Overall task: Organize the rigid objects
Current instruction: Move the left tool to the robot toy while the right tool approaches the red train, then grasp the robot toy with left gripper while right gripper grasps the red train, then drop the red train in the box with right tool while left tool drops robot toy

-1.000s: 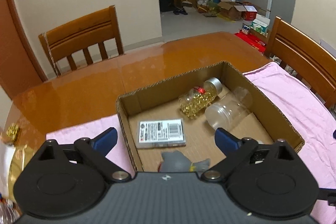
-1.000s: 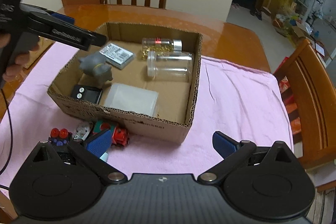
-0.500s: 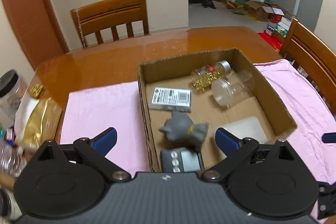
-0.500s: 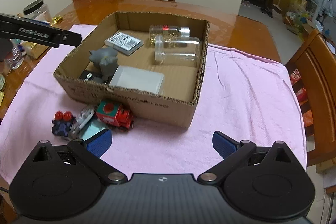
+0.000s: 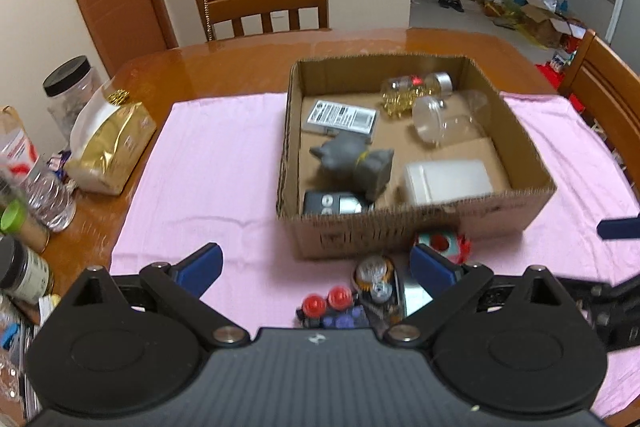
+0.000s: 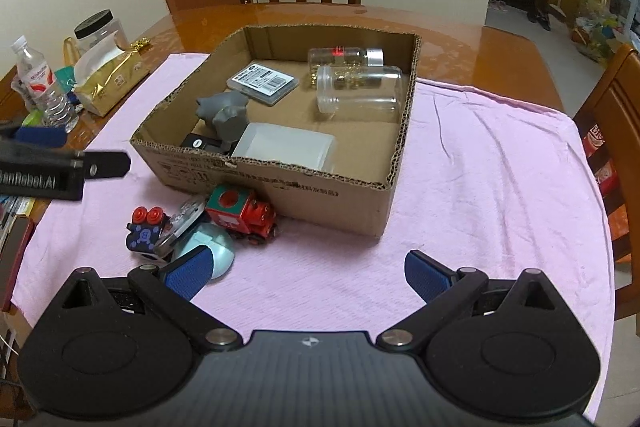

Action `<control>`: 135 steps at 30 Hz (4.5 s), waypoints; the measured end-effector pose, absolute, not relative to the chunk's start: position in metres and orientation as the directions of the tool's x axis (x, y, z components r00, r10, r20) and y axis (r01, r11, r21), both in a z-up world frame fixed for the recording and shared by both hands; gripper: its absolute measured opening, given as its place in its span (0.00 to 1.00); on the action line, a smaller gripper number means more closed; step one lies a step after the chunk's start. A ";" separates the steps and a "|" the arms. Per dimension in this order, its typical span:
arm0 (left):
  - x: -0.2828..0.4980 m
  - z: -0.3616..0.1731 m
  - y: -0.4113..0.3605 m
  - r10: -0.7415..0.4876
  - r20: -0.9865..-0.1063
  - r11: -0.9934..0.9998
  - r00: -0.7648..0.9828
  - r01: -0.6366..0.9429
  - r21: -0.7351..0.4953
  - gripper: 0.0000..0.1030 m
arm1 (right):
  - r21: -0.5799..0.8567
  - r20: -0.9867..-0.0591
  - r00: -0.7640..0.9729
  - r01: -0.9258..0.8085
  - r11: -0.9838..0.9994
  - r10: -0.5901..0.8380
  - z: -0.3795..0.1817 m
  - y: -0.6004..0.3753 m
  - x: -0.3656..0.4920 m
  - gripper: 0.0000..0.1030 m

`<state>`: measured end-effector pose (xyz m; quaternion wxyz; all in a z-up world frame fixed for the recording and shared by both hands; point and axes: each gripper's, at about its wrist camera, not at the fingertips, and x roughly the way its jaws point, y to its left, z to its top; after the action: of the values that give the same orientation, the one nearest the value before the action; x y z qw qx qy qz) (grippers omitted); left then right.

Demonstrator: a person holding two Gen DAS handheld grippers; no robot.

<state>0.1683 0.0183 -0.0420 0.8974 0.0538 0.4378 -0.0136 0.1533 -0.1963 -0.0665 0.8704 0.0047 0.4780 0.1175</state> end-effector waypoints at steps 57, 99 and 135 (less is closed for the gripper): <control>0.166 -0.112 0.065 -0.126 -0.848 0.972 0.515 0.235 -0.001 0.97 | -0.019 -0.889 0.455 0.052 0.998 -0.040 -0.155 -0.201 0.176 1.00; 0.178 -0.140 0.059 -0.172 -0.835 0.953 0.523 0.303 -0.006 0.56 | -0.032 -0.822 0.564 -0.183 0.983 0.078 -0.142 -0.184 0.181 0.81; 0.178 -0.055 0.059 -0.210 -0.840 0.886 0.500 0.461 0.053 0.51 | -0.032 -0.813 0.550 -0.369 0.929 0.191 -0.036 -0.192 0.185 0.57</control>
<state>0.1780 0.0588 -0.0551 0.8553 0.1362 0.4598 -0.1961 0.1854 -0.1917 -0.0359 0.8747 -0.0997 0.4464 0.1601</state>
